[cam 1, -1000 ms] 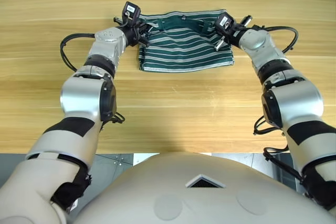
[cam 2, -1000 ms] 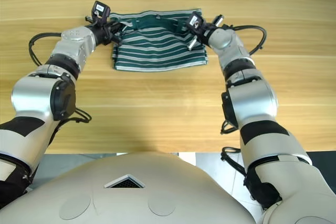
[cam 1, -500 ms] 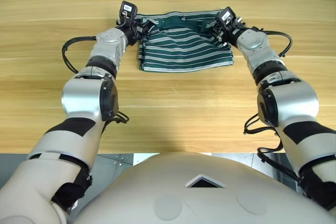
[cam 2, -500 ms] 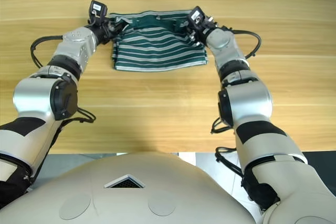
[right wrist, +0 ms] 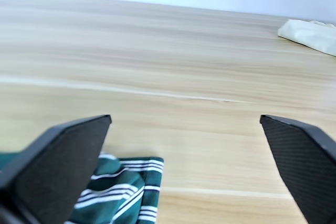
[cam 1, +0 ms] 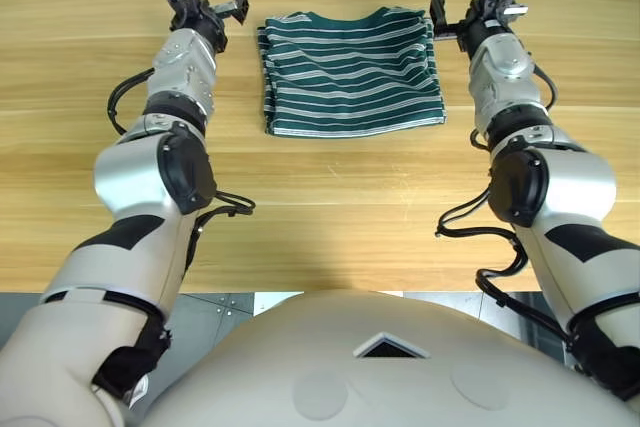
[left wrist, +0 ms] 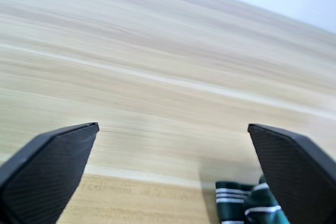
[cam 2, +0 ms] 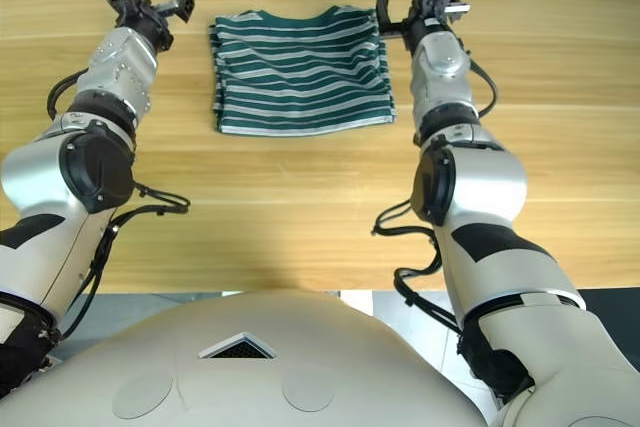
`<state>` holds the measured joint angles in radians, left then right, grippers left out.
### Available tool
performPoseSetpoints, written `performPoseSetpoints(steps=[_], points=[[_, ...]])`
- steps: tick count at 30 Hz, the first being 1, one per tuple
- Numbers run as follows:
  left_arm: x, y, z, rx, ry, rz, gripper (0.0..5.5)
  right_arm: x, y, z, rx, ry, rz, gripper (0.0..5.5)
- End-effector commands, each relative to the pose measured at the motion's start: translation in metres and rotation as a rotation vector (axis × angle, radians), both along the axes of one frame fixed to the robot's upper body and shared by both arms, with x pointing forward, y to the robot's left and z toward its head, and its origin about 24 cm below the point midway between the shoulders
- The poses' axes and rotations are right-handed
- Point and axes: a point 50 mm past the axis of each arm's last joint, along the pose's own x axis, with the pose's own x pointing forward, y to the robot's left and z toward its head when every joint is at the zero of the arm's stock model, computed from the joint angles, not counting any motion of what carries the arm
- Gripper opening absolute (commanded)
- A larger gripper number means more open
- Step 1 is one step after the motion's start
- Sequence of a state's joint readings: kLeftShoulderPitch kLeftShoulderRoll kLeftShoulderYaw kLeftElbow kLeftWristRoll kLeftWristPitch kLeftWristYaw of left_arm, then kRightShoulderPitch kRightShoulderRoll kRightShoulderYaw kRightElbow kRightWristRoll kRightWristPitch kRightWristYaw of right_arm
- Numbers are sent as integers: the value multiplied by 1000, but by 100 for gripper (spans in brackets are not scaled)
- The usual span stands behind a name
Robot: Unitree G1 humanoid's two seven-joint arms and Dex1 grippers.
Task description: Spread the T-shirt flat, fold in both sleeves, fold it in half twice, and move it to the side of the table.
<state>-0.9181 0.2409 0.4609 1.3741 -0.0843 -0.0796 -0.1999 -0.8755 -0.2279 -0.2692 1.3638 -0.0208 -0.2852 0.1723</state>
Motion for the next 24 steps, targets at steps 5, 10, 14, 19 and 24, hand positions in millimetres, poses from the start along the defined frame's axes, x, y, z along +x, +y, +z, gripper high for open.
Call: performPoseSetpoints(steps=[5,10,14,19,24], points=[[-4,22,9,-78,-127,-42,540,-16,-8,-3,-325,-72,385,538],[-8,26,7,-53,-152,-88,540,-44,-18,-20,-454,2,733,538],[-9,22,5,-45,-154,-113,540,-69,-26,-44,-580,143,917,538],[-8,17,4,-35,-156,-143,540,-111,-29,-67,-605,254,1223,538],[-7,13,5,-13,-158,-166,540,-166,24,-4,-310,-177,1619,538]])
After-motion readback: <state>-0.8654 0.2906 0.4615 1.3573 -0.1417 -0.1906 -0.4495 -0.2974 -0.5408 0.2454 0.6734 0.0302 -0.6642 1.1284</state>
